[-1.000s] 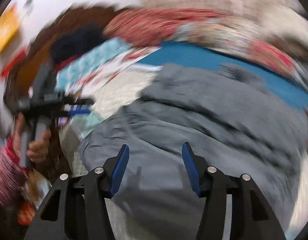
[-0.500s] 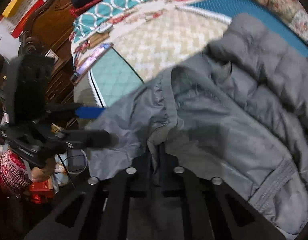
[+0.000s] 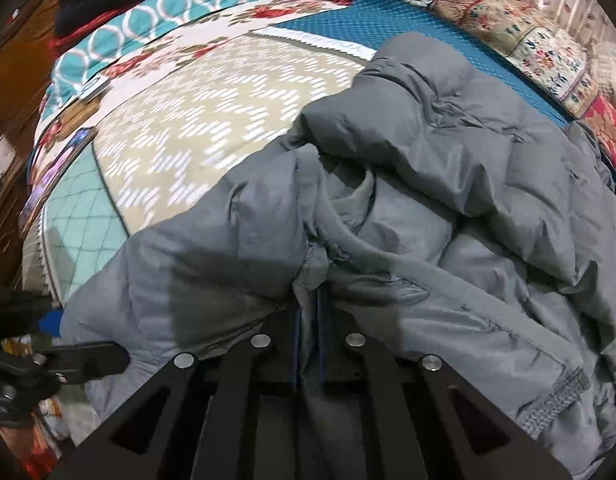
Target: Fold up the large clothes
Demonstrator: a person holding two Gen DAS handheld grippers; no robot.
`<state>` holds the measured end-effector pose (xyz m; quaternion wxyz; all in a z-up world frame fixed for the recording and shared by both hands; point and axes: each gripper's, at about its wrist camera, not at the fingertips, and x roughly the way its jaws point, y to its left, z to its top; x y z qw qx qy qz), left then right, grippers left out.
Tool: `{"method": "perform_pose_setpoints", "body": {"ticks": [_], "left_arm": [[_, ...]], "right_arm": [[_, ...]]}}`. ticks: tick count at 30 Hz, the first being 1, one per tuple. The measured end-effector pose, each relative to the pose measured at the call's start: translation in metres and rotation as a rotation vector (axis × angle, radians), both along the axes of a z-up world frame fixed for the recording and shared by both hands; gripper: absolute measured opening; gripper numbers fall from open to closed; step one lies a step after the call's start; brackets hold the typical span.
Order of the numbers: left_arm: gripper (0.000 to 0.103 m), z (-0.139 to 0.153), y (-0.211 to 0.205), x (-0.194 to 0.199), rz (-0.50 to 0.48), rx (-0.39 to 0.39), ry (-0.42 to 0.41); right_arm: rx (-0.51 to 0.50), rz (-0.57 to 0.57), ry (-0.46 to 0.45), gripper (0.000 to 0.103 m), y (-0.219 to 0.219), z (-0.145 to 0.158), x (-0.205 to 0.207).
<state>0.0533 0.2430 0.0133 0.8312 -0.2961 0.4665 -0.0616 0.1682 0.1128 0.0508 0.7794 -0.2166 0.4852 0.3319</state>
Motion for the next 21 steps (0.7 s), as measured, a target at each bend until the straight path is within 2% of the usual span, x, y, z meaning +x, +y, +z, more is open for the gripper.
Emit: {"method": "perform_pose_setpoints", "body": {"ticks": [3,5,7,11,14,16,17,18,19,21], "left_arm": [[0.024,0.003,-0.007,-0.001,-0.004,0.051,0.011],[0.024,0.004,-0.006,-0.002,-0.002,0.043,0.015],[0.024,0.005,-0.005,-0.002,0.002,0.025,0.021],[0.025,0.006,-0.003,-0.006,0.009,0.016,0.025],[0.030,0.009,-0.002,-0.006,0.028,-0.004,0.045],[0.030,0.010,-0.002,-0.003,0.031,-0.003,0.052],[0.030,0.010,-0.003,-0.002,0.027,0.006,0.061],[0.030,0.010,-0.003,0.001,0.024,0.008,0.068],[0.030,0.010,-0.004,0.003,0.020,0.006,0.076],[0.030,0.016,-0.007,0.003,0.015,0.022,0.088]], "right_arm": [[0.021,-0.012,0.018,0.107,-0.004,0.009,0.000],[0.117,-0.032,0.077,0.107,-0.020,0.025,-0.003],[0.217,-0.061,0.111,0.106,-0.048,0.042,-0.009],[0.347,-0.171,0.084,0.104,-0.128,0.071,-0.025],[0.333,-0.277,0.023,0.101,-0.199,0.077,-0.037],[0.257,-0.369,0.045,0.099,-0.240,0.060,-0.038],[0.162,-0.449,0.066,0.099,-0.269,0.043,-0.035],[0.172,-0.507,0.087,0.099,-0.295,0.037,-0.037],[0.284,-0.560,0.125,0.099,-0.324,0.039,-0.041],[0.429,-0.667,0.105,0.099,-0.366,0.055,-0.056]]}}
